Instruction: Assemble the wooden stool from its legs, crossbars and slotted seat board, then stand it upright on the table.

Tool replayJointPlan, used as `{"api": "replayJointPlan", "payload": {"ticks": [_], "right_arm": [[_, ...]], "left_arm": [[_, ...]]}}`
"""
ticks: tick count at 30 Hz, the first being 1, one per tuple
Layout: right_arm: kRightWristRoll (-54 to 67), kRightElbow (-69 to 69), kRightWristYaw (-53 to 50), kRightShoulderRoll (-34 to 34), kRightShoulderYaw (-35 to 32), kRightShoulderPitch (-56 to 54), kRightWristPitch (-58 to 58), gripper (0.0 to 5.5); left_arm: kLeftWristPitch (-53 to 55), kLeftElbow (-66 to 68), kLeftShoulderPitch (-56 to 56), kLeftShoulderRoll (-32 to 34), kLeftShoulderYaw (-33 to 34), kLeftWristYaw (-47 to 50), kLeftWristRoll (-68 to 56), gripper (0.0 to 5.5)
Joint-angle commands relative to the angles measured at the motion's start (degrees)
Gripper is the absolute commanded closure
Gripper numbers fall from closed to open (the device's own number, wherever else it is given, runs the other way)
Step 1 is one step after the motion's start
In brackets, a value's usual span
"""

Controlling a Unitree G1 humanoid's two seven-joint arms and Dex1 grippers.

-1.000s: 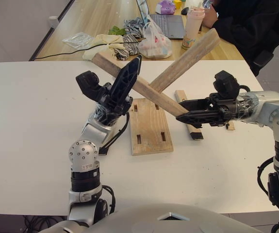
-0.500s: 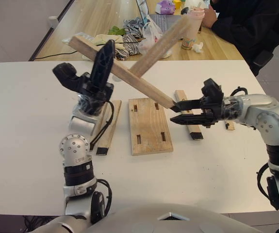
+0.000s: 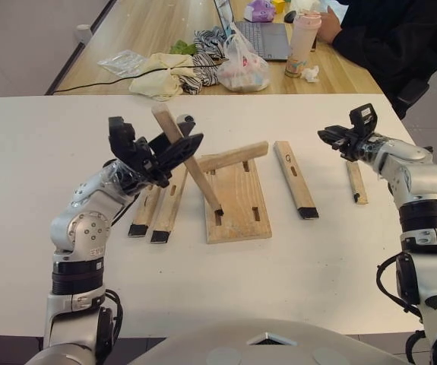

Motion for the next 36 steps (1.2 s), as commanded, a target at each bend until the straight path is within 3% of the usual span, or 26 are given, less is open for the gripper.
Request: {"api": "replayJointPlan", "payload": {"ticks": [1, 3, 15, 24, 31, 36], "right_arm": [[-1.4, 1.1, 0.2, 1.4, -0.4, -1.4, -1.7, 5.16], [-1.6, 1.3, 0.4, 1.5, -0.4, -1.5, -2.1, 5.50], [-2.0, 0.6, 1.0, 2.3, 0.1, -0.7, -2.1, 5.50], [-2.9, 0.2, 2.1, 3.2, 0.0, -0.3, -1.7, 5.50], [-3.0, -1.7, 4.3, 3.5, 1.2, 1.2, -0.4, 5.50], [-2.7, -4.7, 5.3, 3.8, 1.9, 3.2, 1.3, 5.50]], "left_arm": [[-1.2, 1.8, 0.6, 0.5, -1.1, -1.8, 2.8, 3.47], [-1.9, 3.1, 0.4, -0.3, -1.4, -2.1, 3.5, 3.47], [-1.0, 1.4, 0.5, -1.2, -0.8, -3.0, 0.9, 3.48], [-6.1, 10.0, -0.4, -3.2, -1.8, -4.8, 5.5, 3.48], [-8.5, 7.6, -0.7, 6.5, -10.8, -12.6, 15.3, 3.48], [-7.7, 5.4, -2.7, 11.2, -12.1, -14.8, 15.1, 3.48]]}}
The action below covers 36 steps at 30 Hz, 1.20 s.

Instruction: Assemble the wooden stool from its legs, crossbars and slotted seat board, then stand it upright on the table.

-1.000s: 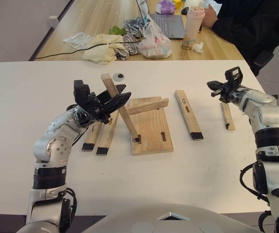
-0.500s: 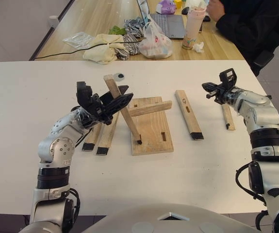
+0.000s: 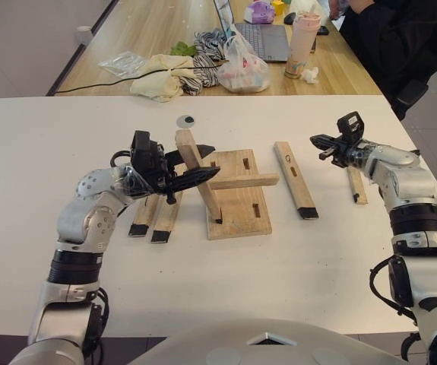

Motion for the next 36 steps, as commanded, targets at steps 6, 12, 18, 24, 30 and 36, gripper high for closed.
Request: {"api": "replayJointPlan", "payload": {"ticks": [6, 12, 18, 24, 30, 36], "right_arm": [[-0.2, -4.0, 0.6, 1.6, 0.6, 2.7, 2.3, 5.50], [-0.5, -5.3, 0.6, 2.1, 0.5, 3.5, 3.2, 5.50], [-0.5, -5.4, 0.6, 2.2, 0.4, 3.7, 3.4, 5.50], [-0.6, -5.2, 0.1, 2.7, 0.3, 3.5, 3.1, 5.50], [-0.7, -4.8, -3.6, 2.9, -1.9, 2.9, 1.2, 5.50], [-0.2, -5.0, -9.6, 3.2, -5.3, 3.0, 0.3, 5.50]], "left_arm": [[1.6, -0.5, 3.9, 6.4, -6.8, -0.2, 11.1, 3.49], [3.6, -0.6, 7.3, 10.3, -14.3, 0.3, 17.2, 3.49], [1.4, 1.9, 6.7, 11.3, -13.6, 1.7, 17.1, 3.07], [-0.9, 3.1, 4.7, 14.0, -11.0, -1.9, 19.8, 2.21], [1.9, 1.8, 7.1, 12.5, -1.2, 11.9, 21.9, 1.89], [20.8, -7.9, 14.9, 8.0, 7.7, 28.9, 18.3, 1.39]]}}
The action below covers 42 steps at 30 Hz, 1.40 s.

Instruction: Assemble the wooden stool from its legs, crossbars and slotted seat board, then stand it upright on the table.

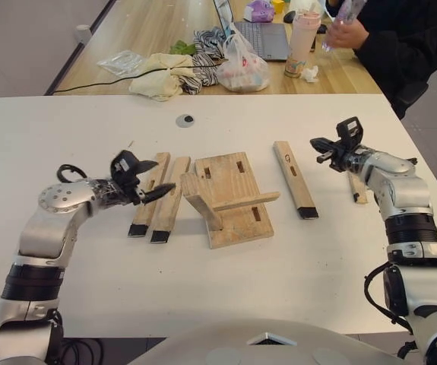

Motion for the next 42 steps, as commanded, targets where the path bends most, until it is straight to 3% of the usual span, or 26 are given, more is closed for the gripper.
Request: {"api": "replayJointPlan", "payload": {"ticks": [1, 9, 16, 23, 27, 34, 38, 42], "right_arm": [[0.1, -1.1, -3.0, 1.2, -2.2, 0.6, 0.4, 5.50], [0.8, -5.6, -6.8, 4.1, -3.2, 5.1, 1.5, 5.50], [0.5, -8.8, -11.0, 6.6, -4.6, 8.4, -0.1, 5.50], [-7.2, -8.4, -29.6, 10.1, -8.2, 5.0, -16.6, 5.50], [3.3, -10.8, -24.2, 12.5, -13.1, 3.2, -18.4, 5.35], [10.5, -6.4, -11.0, 10.1, -13.1, -4.4, -19.7, 4.27], [23.2, -5.7, 5.8, 9.1, -12.6, -10.9, -6.7, 3.52], [35.8, -10.5, 15.7, 7.1, -13.6, -16.6, 7.7, 2.92]], "left_arm": [[10.0, -6.2, 5.5, -1.8, 0.5, 7.2, 0.2, 1.34], [15.7, 1.3, 4.9, -4.8, 0.2, 13.3, 2.9, 1.34], [14.0, 9.9, 5.2, 0.5, -4.3, 9.8, 8.1, 2.28], [4.3, 26.2, 0.3, 3.3, -8.7, 4.1, 12.7, 2.95], [-12.5, 34.8, -2.0, 3.4, -9.1, 1.3, 15.5, 3.36], [-19.7, 39.2, -16.0, 0.2, -1.7, -5.1, 7.8, 3.50], [-21.5, 35.0, -32.7, -5.6, 2.2, -13.5, -2.7, 3.51], [-13.0, 30.1, -44.7, -10.5, 1.9, -21.7, -13.0, 3.51]]}}
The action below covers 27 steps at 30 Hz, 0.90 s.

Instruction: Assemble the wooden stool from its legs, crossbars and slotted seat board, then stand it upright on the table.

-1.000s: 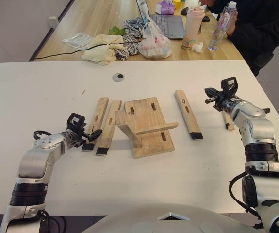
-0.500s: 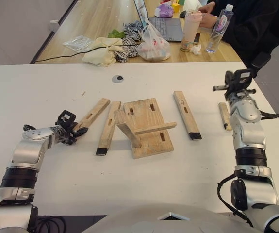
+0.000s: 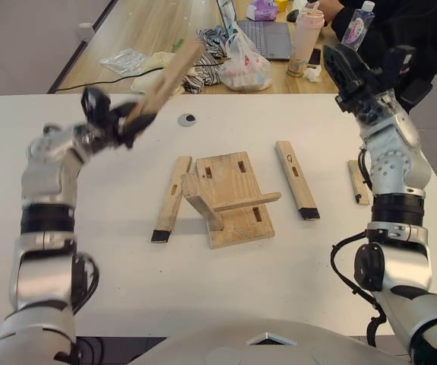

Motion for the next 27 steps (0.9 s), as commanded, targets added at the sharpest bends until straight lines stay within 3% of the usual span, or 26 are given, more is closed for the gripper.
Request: {"api": "replayJointPlan", "payload": {"ticks": [1, 7, 12, 21, 27], "right_arm": [[9.7, -5.0, 5.3, -3.0, -1.2, -6.2, 11.0, 2.76], [19.2, -13.8, 4.7, -0.4, -0.6, -6.1, 21.1, 1.84], [26.3, -14.6, 2.5, -0.7, -2.5, -6.1, 26.7, 1.78], [27.6, -12.6, 8.7, -3.3, -1.4, -4.1, 31.6, 3.08], [23.0, -12.1, 8.7, -2.4, -1.6, -5.3, 26.6, 3.13]], "left_arm": [[8.2, -5.2, -7.9, -3.8, 0.0, -6.8, -8.5, 3.51], [15.3, -9.4, -5.8, -6.6, -3.2, -12.7, -11.7, 3.51], [19.0, -15.2, -0.8, -6.1, -5.8, -15.7, -12.0, 3.51], [21.0, -16.2, 0.1, -5.6, -6.1, -18.4, -12.2, 3.51], [19.4, -13.4, -0.9, -5.8, -6.6, -16.0, -8.6, 3.51]]}}
